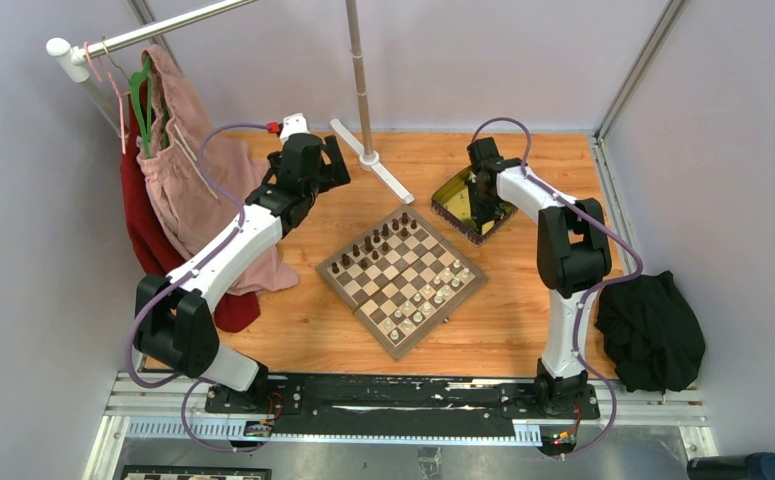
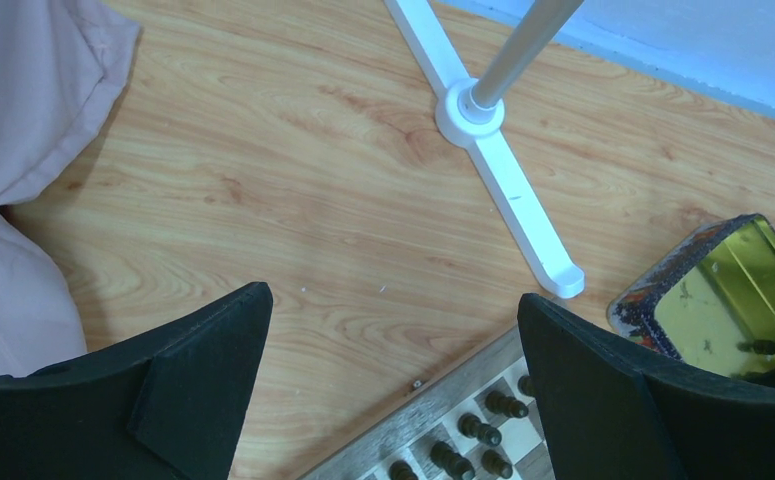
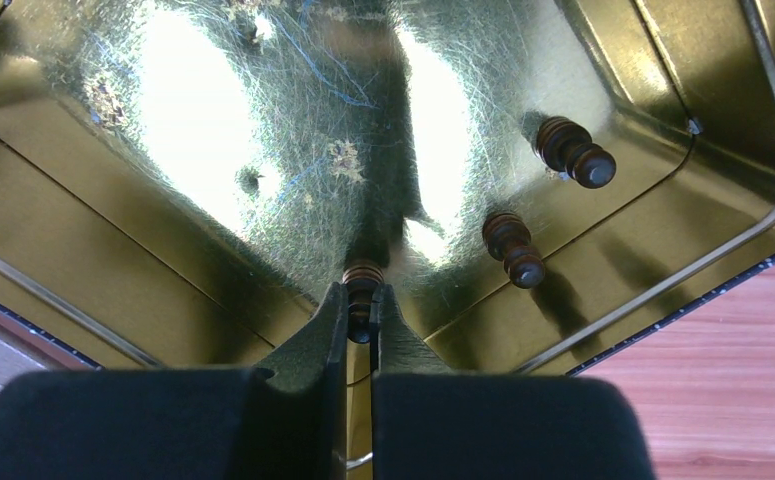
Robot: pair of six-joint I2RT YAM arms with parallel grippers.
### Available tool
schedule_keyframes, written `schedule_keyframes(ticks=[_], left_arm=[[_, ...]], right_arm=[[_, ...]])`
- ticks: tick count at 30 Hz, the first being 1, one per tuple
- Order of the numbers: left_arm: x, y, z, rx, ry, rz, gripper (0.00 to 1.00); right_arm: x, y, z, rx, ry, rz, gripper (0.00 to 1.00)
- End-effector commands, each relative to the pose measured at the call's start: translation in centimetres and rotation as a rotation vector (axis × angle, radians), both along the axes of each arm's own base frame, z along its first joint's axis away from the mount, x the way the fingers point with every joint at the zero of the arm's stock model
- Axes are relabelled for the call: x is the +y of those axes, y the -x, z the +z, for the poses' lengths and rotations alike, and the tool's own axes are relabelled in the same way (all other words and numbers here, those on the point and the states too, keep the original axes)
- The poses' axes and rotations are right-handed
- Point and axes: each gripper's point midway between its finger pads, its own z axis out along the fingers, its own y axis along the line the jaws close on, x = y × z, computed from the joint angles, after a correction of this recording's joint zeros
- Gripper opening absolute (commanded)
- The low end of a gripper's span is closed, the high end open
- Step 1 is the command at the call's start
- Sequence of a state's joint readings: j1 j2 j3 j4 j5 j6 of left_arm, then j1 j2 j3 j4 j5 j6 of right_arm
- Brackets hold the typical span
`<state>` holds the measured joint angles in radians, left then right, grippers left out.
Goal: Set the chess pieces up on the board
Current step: Pick up the chess piece from the storage box.
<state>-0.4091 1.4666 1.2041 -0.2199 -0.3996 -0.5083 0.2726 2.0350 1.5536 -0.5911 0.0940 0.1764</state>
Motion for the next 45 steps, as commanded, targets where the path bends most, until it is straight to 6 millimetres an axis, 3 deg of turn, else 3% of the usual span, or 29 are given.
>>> schedule_keyframes(ticks=[1,22,32,35,39,45], left_arm=[[-0.6,-0.8,1.6,-0.032,0.008,-0.01,1.0],[0.1,0.2,2.4,-0.046,-0.009,-0.011,1.0],[0.8,1.4,2.4,-0.047,-0.009,0.003,1.0],[1.2,2.1,2.6,-0.051,-0.005,0.009,1.0],[1.8,3.4,2.6,-0.054,0.008,0.023,1.0],[2.4,4.8,2.9,-0.069,0.028,0.034,1.0]], right_arm=[[-0.6,0.1,0.2,0.009,-0.003,-0.019,0.0],[0.1,-1.6,4.5,-0.096,-0.058,-0.038,0.0],[1.3,-1.9,8.6,-0.174,-0.071,0.015,0.0],[2.3,-1.7,10.3,-0.201,-0.071,0.048,0.0],[5.3,-0.5,12.8,-0.237,-0.069,0.137,0.0],[10.2,2.0,13.5,-0.246,-0.061,0.264,0.0]])
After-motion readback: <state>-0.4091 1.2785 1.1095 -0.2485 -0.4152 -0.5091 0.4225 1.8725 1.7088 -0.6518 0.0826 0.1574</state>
